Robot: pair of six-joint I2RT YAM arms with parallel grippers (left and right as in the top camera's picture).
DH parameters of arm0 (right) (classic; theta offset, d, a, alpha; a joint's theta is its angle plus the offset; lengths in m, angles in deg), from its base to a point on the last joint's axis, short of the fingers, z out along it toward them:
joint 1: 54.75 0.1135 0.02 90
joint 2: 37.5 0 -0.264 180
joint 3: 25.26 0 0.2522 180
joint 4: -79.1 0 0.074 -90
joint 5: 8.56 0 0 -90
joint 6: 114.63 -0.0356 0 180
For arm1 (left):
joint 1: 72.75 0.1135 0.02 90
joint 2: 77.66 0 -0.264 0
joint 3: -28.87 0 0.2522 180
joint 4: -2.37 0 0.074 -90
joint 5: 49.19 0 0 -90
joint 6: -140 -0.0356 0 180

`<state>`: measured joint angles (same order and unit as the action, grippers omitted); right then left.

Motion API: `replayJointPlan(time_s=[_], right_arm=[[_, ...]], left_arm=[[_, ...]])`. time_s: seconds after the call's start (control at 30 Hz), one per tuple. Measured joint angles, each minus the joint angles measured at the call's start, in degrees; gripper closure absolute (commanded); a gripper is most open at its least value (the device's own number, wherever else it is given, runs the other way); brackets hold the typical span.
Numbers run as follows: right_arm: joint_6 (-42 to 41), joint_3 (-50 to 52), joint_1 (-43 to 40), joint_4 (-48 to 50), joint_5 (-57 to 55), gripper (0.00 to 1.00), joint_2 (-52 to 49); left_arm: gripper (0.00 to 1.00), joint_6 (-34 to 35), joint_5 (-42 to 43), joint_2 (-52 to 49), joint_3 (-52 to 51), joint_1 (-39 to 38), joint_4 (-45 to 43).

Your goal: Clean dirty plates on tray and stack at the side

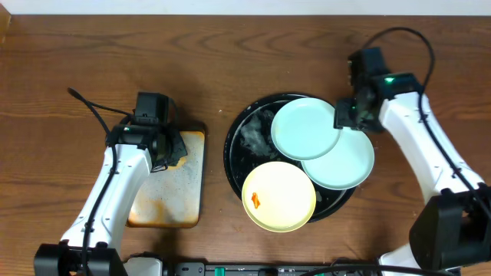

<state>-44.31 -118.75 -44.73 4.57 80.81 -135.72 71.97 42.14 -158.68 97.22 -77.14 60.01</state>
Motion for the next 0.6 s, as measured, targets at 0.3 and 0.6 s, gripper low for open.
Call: replayJointPlan(time_s=[0.3, 0.6], right_arm=[[-5.2, 10.8, -1.1, 10.8, 13.1, 0.55, 0.0], [-7.0, 18.7, -5.4, 16.6, 18.2, 0.46, 0.0]], left_arm=[[0.92, 0.0, 0.0, 0.0, 0.0, 0.0, 0.0], [0.92, 0.0, 0.0, 0.0, 0.0, 0.0, 0.2]])
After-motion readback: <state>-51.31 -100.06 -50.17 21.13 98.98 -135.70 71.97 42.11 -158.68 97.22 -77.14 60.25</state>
